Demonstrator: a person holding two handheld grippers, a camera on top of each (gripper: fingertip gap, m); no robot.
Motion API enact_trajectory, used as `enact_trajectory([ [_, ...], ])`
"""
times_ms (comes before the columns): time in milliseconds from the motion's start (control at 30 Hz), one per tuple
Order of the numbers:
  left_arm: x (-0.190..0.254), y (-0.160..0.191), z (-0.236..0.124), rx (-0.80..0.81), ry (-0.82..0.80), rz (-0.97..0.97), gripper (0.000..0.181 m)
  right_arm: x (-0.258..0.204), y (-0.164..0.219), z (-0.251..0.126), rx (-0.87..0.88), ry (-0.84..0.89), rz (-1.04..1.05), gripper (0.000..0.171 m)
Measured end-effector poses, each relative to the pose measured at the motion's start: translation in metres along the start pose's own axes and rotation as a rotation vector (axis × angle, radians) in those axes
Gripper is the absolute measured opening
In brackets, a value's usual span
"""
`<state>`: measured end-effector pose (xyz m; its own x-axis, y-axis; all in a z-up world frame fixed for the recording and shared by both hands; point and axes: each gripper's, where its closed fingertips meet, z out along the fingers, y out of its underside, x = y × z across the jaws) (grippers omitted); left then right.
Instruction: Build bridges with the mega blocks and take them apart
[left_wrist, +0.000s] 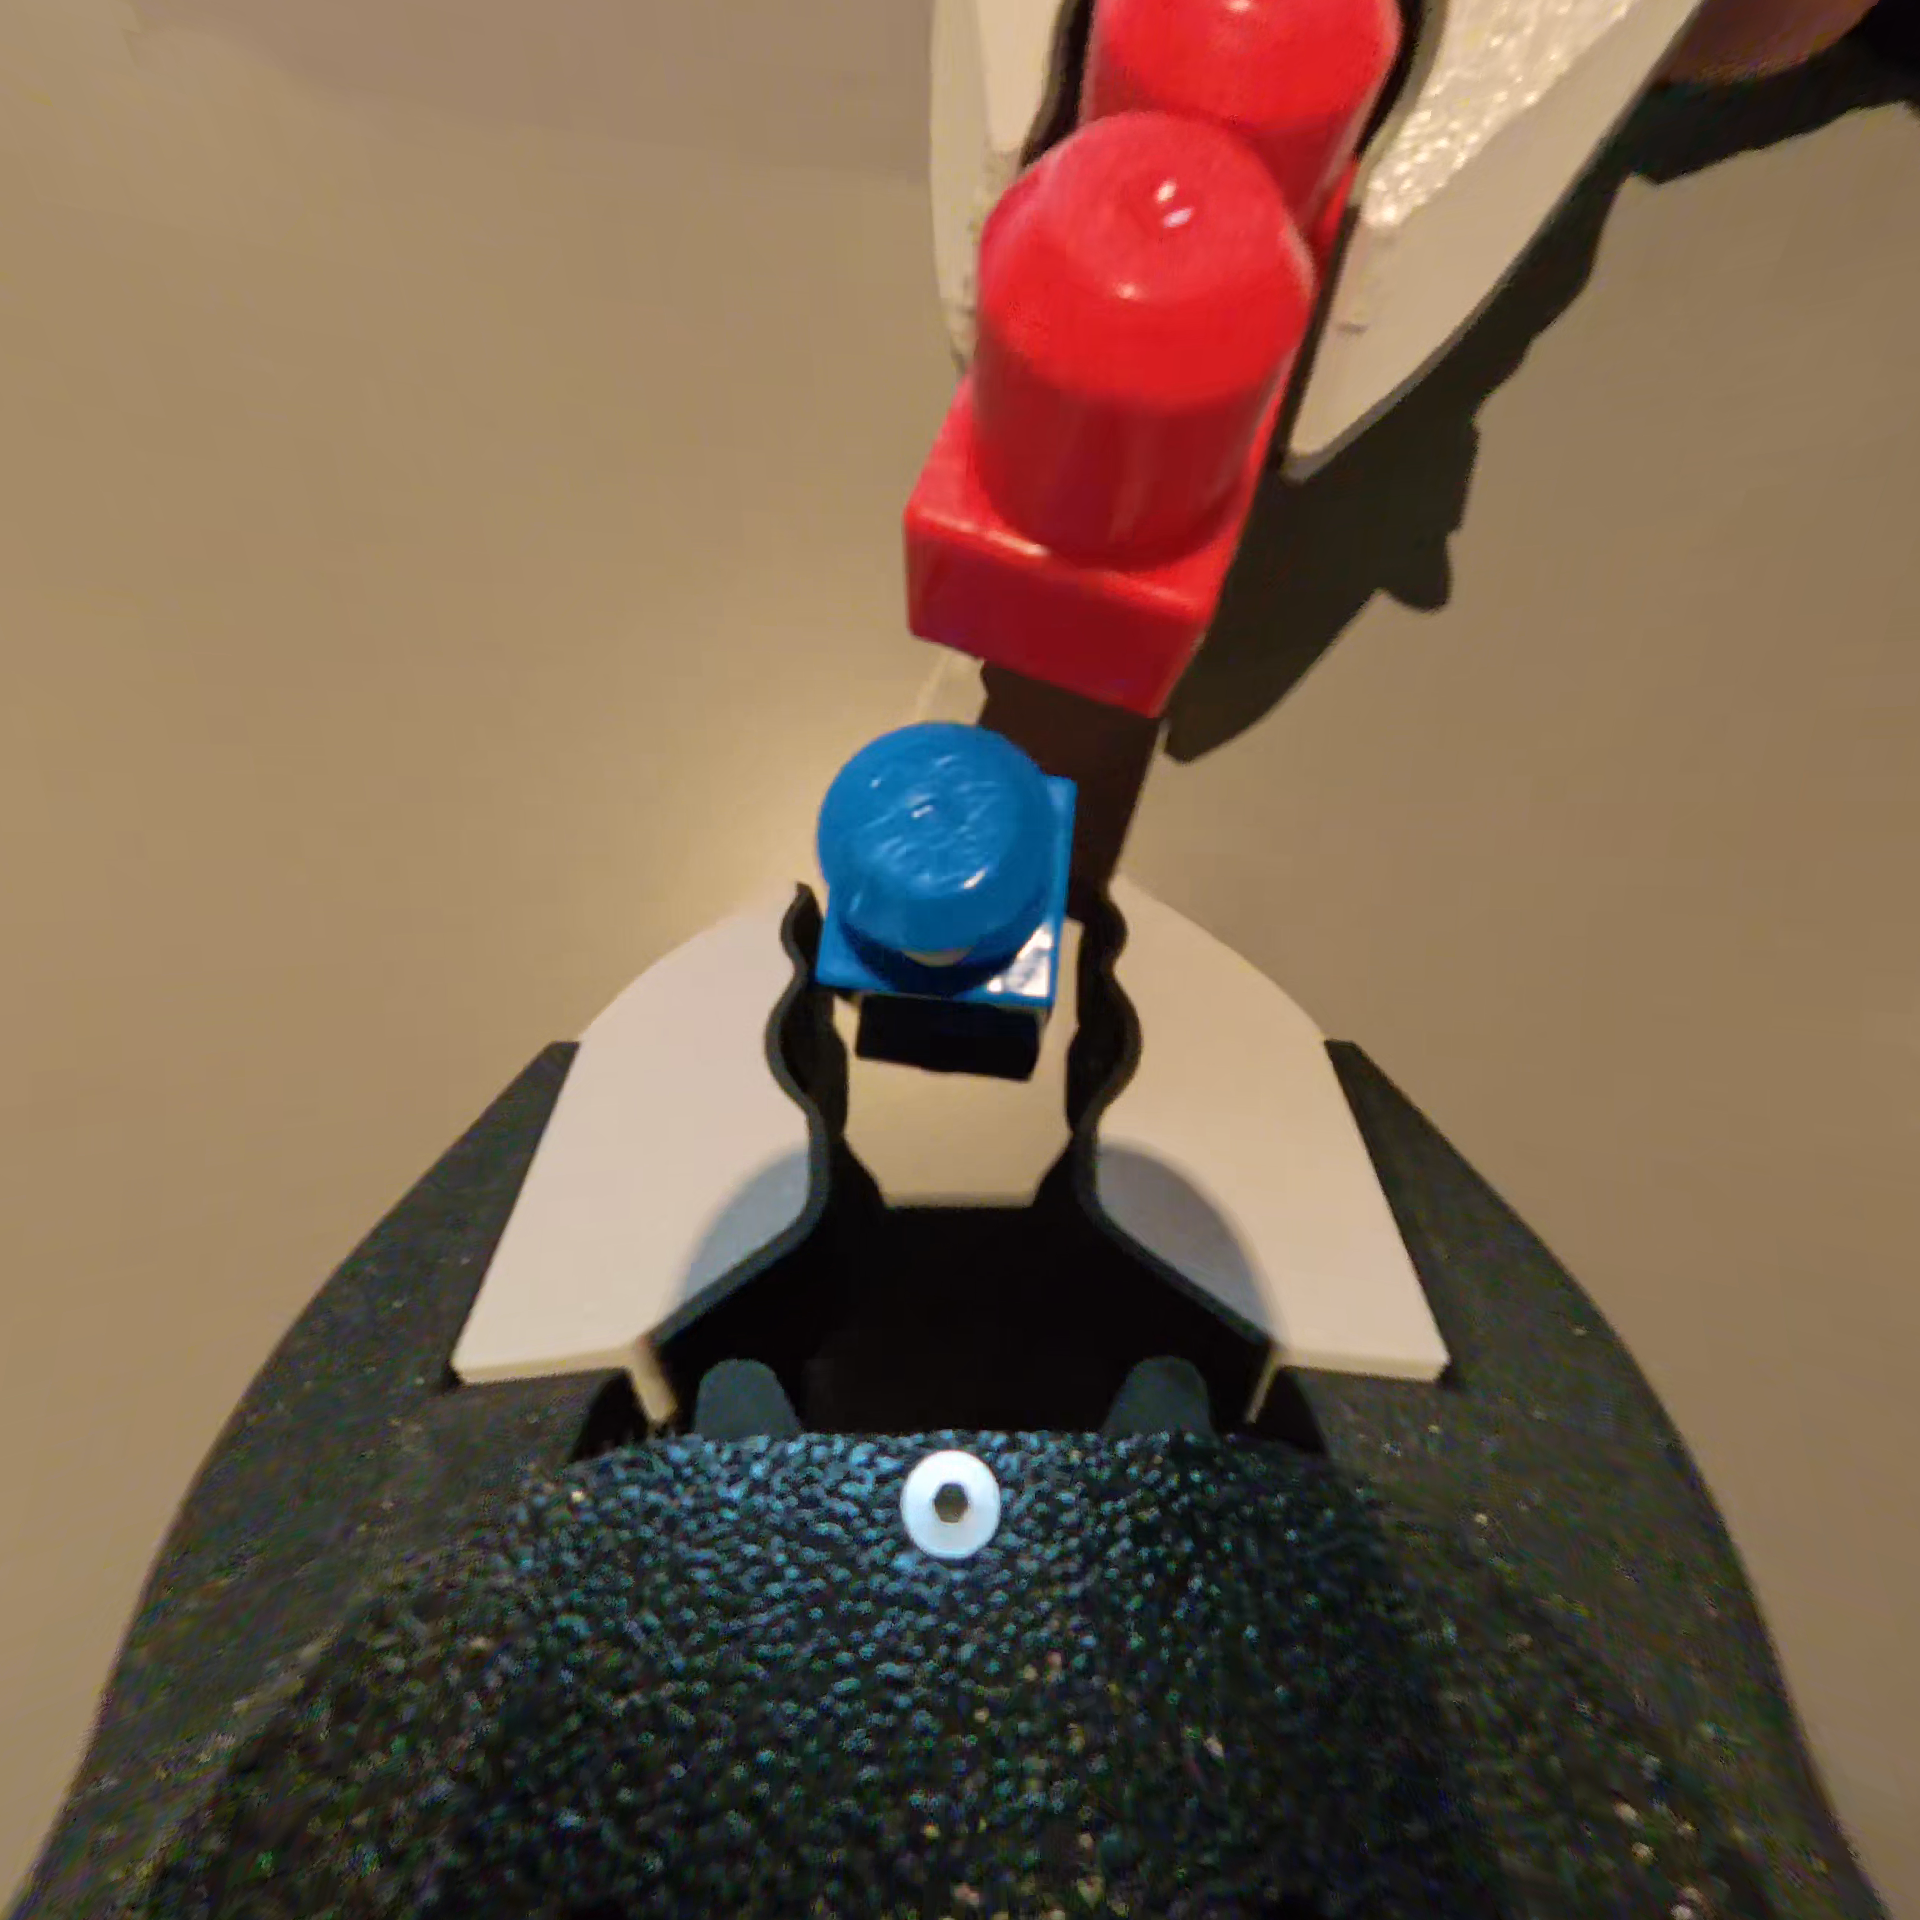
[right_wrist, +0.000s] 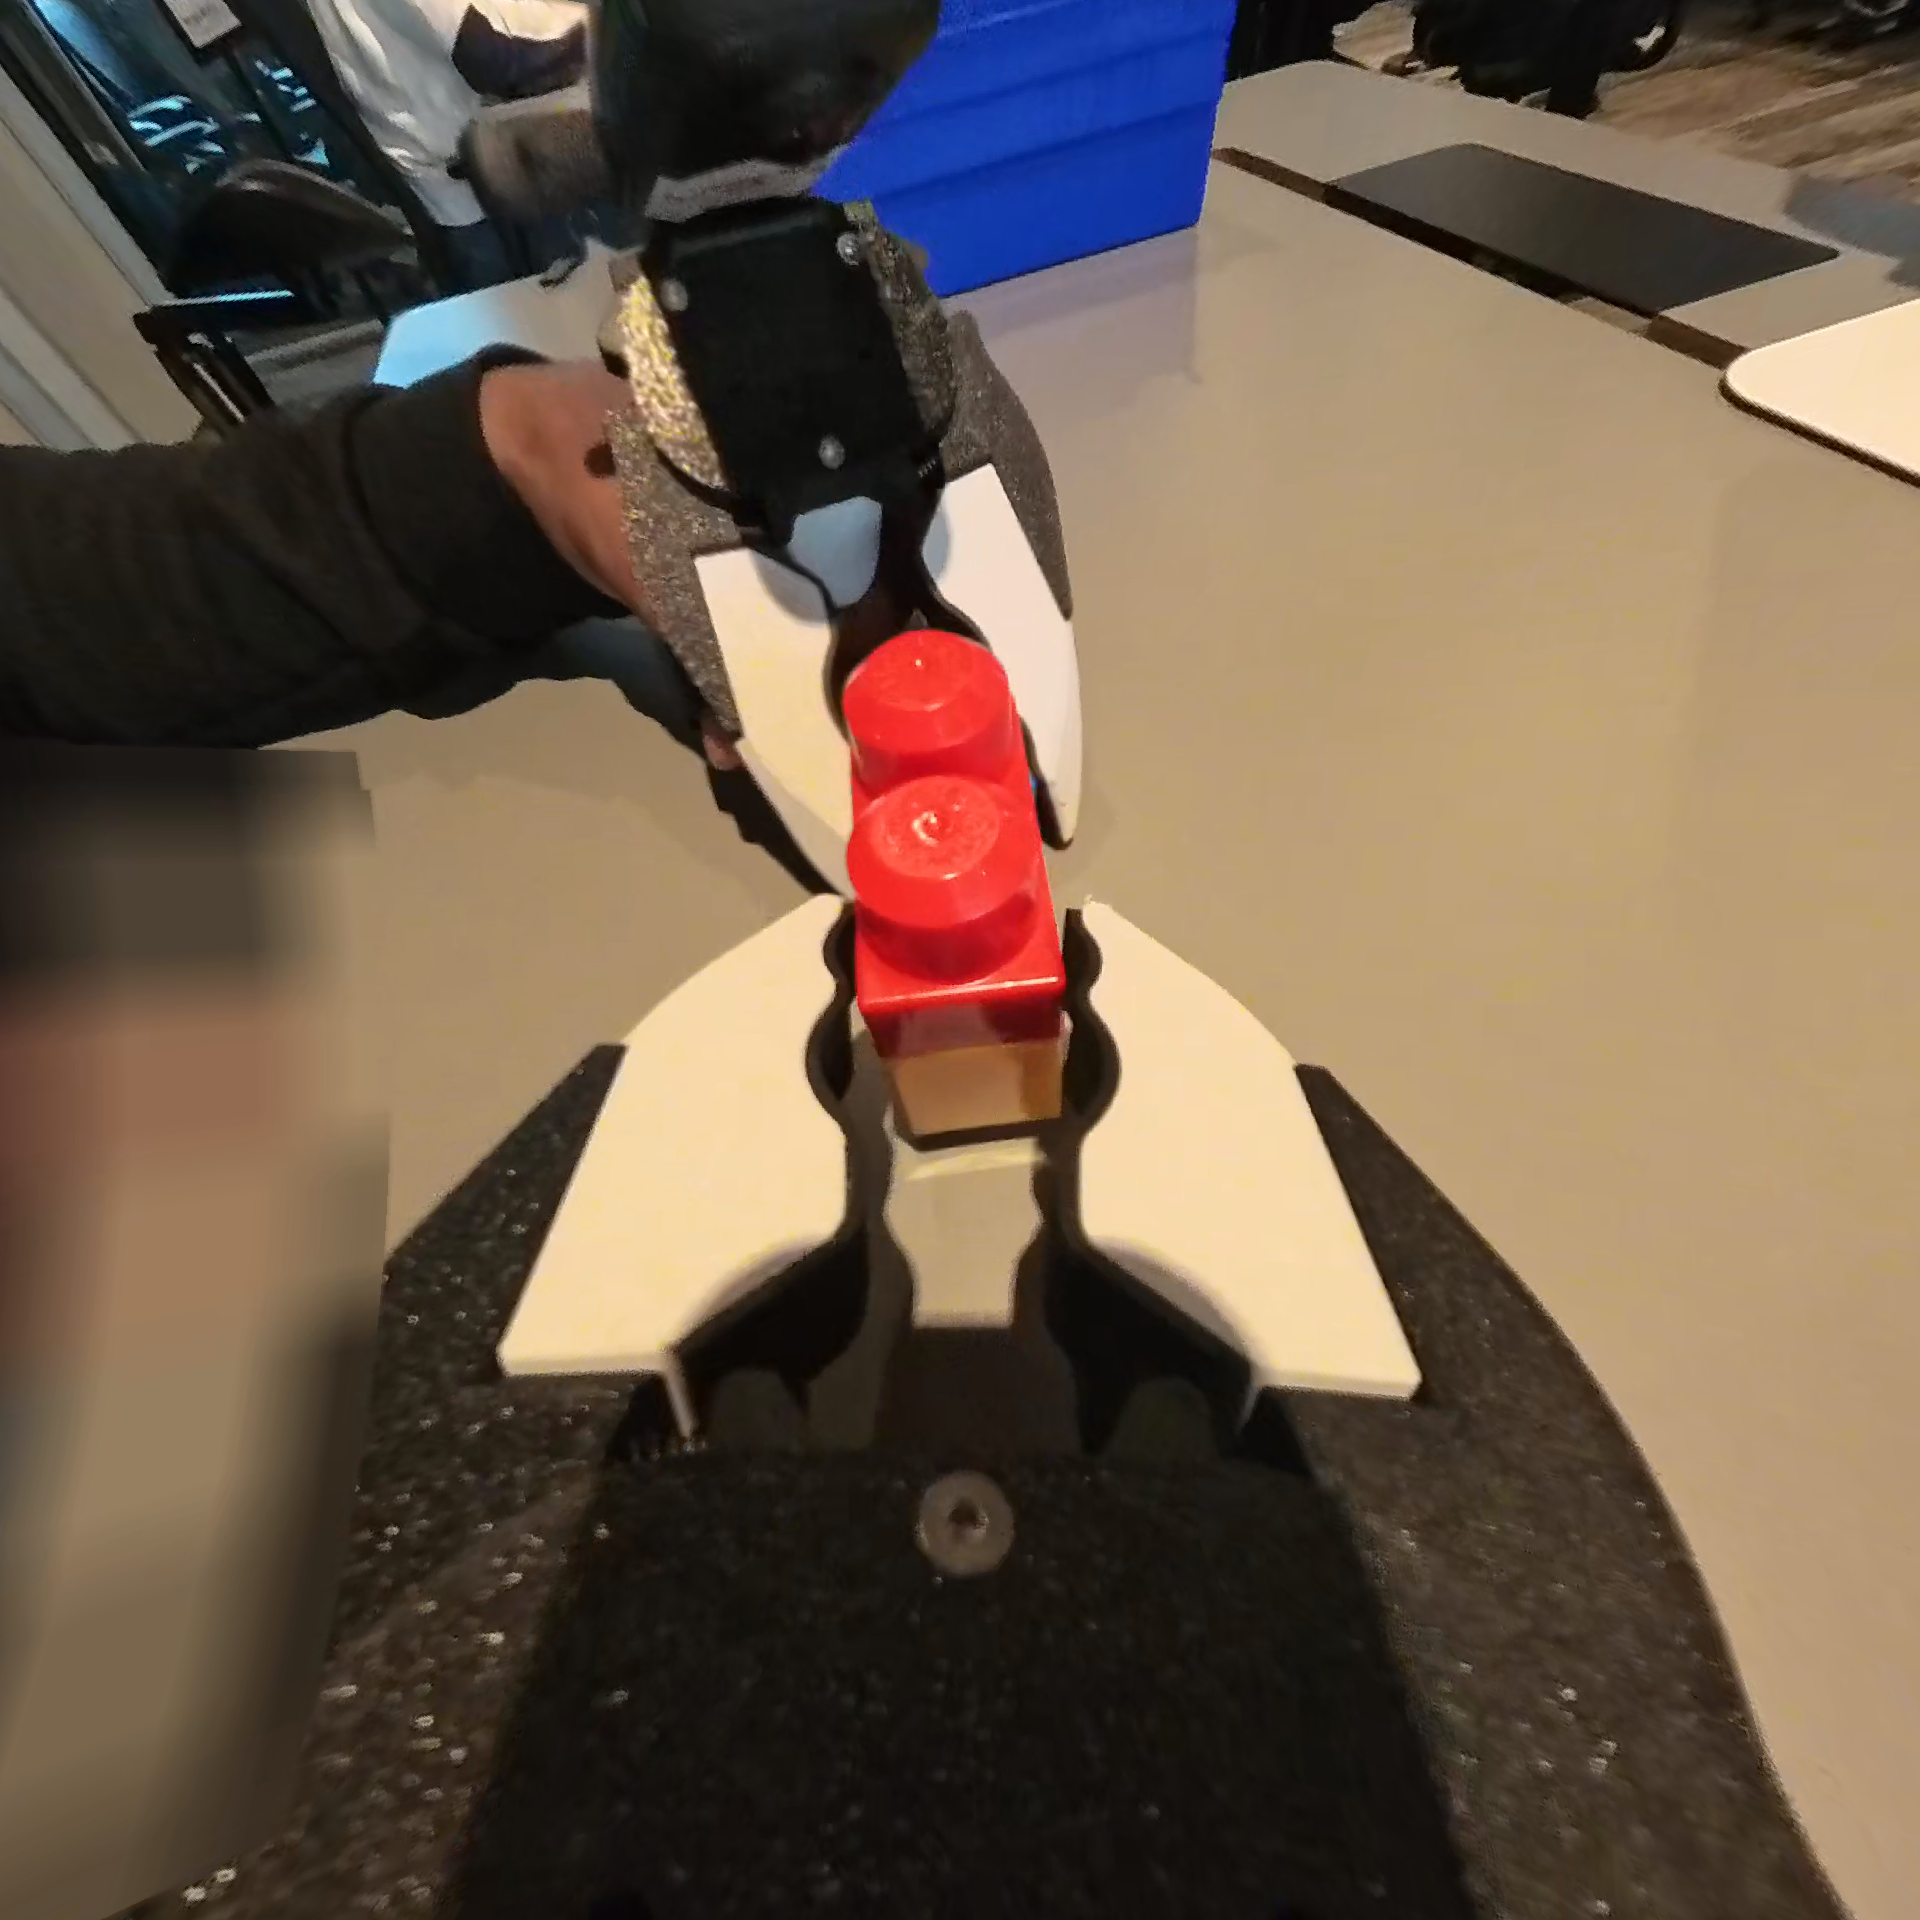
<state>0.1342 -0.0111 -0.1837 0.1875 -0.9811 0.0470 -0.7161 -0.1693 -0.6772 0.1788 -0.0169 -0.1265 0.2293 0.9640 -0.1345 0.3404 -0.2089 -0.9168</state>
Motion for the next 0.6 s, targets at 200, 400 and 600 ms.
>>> enact_trajectory([
  [200,-0.007,-0.005,-0.007,-0.001,-0.08,0.07,0.081,-0.001,0.001,0.0,-0.007,-0.005,-0.003,0.038],
  [400,0.015,-0.057,-0.025,0.254,-0.086,0.201,0.079,-0.01,0.002,0.001,-0.012,-0.044,-0.044,0.038],
  [600,0.036,-0.049,-0.006,0.179,-0.017,0.289,0.047,-0.024,0.004,0.005,-0.028,-0.083,-0.137,0.038],
])
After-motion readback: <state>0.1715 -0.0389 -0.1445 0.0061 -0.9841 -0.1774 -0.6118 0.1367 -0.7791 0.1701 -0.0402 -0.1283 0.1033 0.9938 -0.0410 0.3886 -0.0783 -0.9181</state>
